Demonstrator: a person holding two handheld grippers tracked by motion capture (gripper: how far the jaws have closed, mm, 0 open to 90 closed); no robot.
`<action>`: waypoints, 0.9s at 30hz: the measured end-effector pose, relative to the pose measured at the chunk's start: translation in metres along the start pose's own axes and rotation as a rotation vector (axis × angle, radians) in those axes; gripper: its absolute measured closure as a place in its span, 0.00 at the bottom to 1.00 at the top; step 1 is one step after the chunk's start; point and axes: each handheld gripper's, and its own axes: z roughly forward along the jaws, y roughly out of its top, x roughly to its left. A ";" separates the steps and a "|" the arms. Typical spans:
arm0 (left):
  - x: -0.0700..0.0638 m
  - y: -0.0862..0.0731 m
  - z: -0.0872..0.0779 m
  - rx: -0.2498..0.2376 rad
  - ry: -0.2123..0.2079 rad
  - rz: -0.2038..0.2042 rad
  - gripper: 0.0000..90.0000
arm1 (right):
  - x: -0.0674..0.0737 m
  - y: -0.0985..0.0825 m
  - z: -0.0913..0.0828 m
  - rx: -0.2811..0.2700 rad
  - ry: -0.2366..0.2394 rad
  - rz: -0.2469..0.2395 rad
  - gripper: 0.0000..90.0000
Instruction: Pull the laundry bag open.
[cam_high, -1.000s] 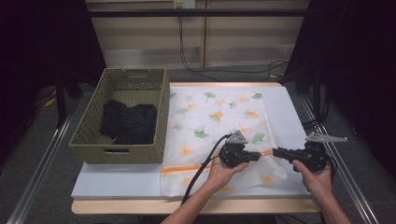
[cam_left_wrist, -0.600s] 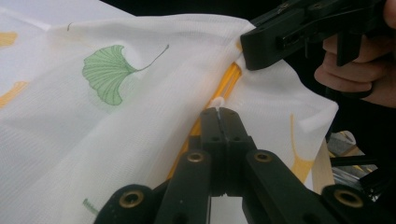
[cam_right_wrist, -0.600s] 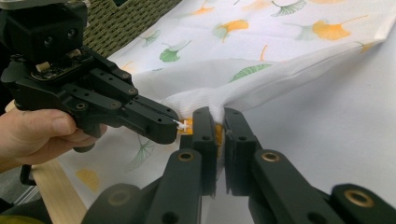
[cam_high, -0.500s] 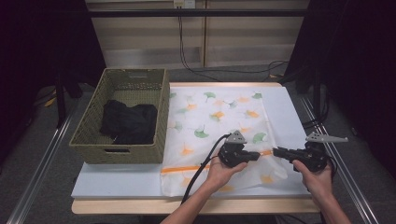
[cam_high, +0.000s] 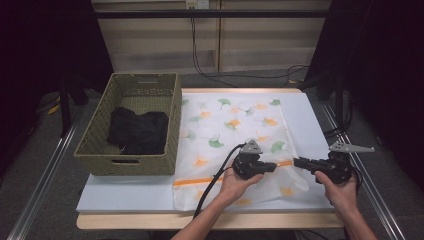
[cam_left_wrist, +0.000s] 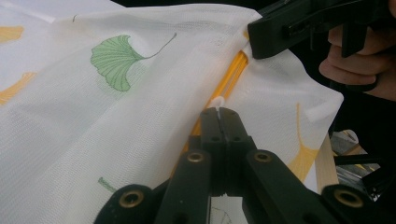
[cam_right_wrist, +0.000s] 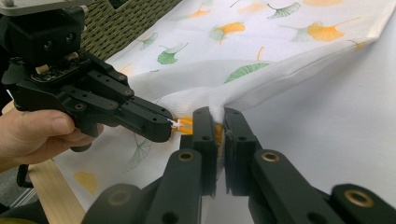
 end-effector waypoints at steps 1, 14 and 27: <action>0.000 0.000 0.000 0.001 0.002 -0.003 1.00 | 0.000 0.000 0.000 0.001 0.003 0.001 0.95; 0.003 -0.003 -0.005 0.014 0.014 0.000 1.00 | 0.000 0.000 0.000 0.002 -0.002 0.002 0.95; 0.005 -0.005 -0.012 0.020 0.025 -0.005 1.00 | 0.000 0.000 0.000 -0.003 -0.005 0.005 0.95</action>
